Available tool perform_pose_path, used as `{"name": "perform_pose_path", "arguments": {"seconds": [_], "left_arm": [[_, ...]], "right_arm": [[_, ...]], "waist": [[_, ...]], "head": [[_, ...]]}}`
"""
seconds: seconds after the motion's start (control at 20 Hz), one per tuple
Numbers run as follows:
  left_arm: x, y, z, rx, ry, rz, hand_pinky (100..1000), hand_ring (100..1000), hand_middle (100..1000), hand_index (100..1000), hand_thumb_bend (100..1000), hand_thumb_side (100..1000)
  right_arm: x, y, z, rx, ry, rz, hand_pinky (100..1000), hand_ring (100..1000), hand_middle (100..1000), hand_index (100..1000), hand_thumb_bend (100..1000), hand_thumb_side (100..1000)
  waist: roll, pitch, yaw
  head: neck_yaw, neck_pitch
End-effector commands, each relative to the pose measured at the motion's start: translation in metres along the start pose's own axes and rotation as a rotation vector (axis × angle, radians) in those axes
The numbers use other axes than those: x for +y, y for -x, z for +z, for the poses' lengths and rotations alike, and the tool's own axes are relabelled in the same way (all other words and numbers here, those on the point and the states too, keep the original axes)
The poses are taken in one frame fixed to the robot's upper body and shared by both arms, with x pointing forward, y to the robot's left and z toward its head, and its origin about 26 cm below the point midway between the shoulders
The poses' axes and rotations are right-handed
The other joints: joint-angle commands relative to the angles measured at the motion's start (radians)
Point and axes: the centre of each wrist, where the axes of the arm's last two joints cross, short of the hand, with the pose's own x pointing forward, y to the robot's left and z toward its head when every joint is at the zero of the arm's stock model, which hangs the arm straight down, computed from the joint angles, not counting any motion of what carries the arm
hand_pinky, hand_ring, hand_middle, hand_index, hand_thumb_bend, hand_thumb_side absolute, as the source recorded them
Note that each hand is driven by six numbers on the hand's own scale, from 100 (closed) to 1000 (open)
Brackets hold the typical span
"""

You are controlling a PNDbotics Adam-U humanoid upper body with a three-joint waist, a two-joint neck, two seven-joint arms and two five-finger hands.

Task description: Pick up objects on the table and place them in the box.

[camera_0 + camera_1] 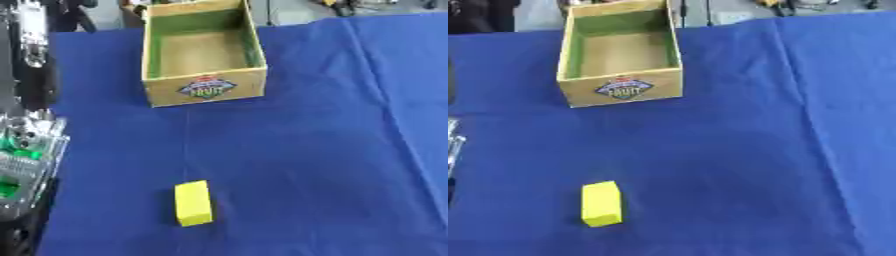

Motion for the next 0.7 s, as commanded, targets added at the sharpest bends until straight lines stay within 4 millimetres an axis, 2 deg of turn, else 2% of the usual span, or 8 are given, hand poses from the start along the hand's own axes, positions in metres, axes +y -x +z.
{"name": "perform_pose_path", "arguments": {"seconds": [0.05, 0.15, 0.35, 0.5, 0.7], "left_arm": [[0.009, -0.005, -0.006, -0.028, 0.006, -0.052, 324, 510, 502, 809, 100, 840], [0.014, -0.006, -0.008, -0.033, 0.046, -0.160, 307, 499, 513, 811, 100, 839], [0.019, -0.010, -0.018, -0.043, 0.205, -0.507, 302, 509, 548, 831, 100, 861], [0.015, -0.016, -0.027, -0.023, 0.414, -0.702, 294, 506, 578, 870, 100, 923], [0.006, -0.024, -0.036, 0.013, 0.753, -0.836, 323, 508, 617, 901, 100, 982]], "right_arm": [[-0.003, -0.005, -0.005, -0.022, 0.000, 0.006, 715, 643, 687, 801, 100, 624], [-0.004, -0.004, -0.004, -0.020, 0.000, 0.007, 716, 643, 689, 801, 100, 622], [-0.003, -0.004, -0.003, -0.013, 0.001, 0.007, 716, 641, 688, 801, 100, 623], [-0.003, -0.004, -0.003, -0.013, -0.003, 0.008, 716, 641, 688, 801, 100, 623], [-0.004, -0.004, -0.003, -0.011, -0.011, 0.010, 716, 639, 688, 800, 100, 624]], "waist": [[-0.002, -0.018, 0.001], [-0.003, -0.019, 0.003], [-0.004, -0.022, 0.007], [-0.004, -0.024, 0.008], [-0.002, -0.028, 0.009]], "head": [[-0.005, -0.010], [-0.009, -0.008], [-0.023, -0.005], [-0.027, -0.005], [-0.033, -0.005]]}}
